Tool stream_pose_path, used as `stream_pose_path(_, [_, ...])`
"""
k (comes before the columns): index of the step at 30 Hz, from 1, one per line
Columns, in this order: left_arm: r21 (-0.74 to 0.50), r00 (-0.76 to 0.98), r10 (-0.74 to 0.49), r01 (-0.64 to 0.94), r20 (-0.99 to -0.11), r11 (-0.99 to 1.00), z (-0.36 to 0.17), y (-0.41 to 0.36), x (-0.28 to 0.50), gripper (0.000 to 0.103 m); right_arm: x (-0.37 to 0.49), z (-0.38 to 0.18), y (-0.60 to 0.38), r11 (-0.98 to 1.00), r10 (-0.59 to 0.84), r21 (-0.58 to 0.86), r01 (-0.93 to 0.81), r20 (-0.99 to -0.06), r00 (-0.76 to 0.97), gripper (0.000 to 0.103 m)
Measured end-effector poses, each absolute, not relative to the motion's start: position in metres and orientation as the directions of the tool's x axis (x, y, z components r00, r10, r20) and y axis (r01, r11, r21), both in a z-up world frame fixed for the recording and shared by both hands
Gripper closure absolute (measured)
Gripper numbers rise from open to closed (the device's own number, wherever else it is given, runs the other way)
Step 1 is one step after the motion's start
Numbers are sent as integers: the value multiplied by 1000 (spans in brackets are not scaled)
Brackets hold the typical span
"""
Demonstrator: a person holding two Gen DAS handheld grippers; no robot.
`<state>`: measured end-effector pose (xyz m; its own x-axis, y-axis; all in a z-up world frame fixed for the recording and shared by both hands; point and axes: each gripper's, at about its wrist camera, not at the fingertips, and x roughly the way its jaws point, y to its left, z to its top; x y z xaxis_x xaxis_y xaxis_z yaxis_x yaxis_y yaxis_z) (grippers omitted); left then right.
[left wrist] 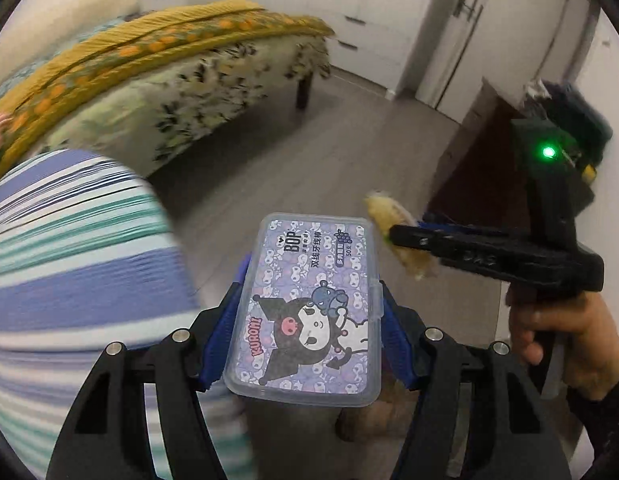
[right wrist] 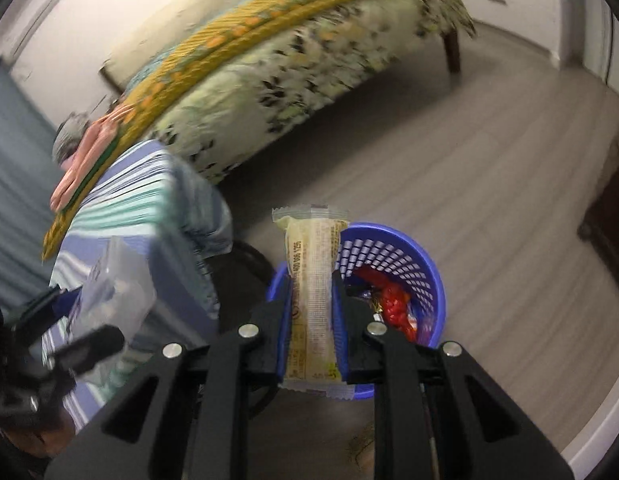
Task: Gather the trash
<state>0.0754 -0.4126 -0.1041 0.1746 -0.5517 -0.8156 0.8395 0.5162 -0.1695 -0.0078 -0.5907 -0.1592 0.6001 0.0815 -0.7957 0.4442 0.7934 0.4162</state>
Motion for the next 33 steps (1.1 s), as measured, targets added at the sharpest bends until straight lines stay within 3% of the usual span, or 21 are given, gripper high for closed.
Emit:
stream_pose_path(6, [-176, 150, -507, 824, -849, 539, -151, -468, 97, 36, -6, -214, -631, 675, 144, 519, 524, -790, 596, 81])
stream_pose_path(7, [-187, 146, -509, 817, -848, 546, -159, -473, 103, 24, -3, -220, -636, 661, 149, 528, 533, -789, 596, 59])
stream_pose_path(9, [-188, 159, -507, 803, -847, 566, -169, -479, 110, 13, -4, -236, -645, 617, 140, 545, 568, -786, 602, 36])
stream_pose_path(12, [-197, 161, -514, 796, -843, 572, -168, -482, 108, 13, -14, -248, -652, 574, 117, 541, 615, -797, 592, 36])
stream_pose_path(18, [-189, 249, -626, 815, -739, 548, -118, -453, 82, 10, -38, -217, -647, 566, 21, 498, 657, -806, 592, 5])
stream_pose_path(20, [-181, 317, -665, 804, -676, 567, -94, -431, 67, 5, -49, -198, -635, 583, -2, 484, 652, -802, 598, 4])
stream_pose_path(24, [-148, 386, -692, 803, -610, 578, -65, -397, 38, 5, -70, -164, -598, 653, -97, 377, 657, -818, 566, 5])
stream_pose_path(27, [-146, 353, -695, 822, -627, 550, -57, -381, 19, 5, -84, -140, -566, 720, -184, 288, 631, -798, 574, 4])
stream_pose_path(29, [-83, 385, -657, 822, -648, 563, -56, -378, 8, 5, -96, -119, -538, 762, -269, 201, 615, -765, 585, 4])
stream_pose_path(33, [-30, 431, -633, 812, -643, 583, -52, -364, -9, 5, -111, -102, -514, 765, -286, 180, 619, -765, 577, 4])
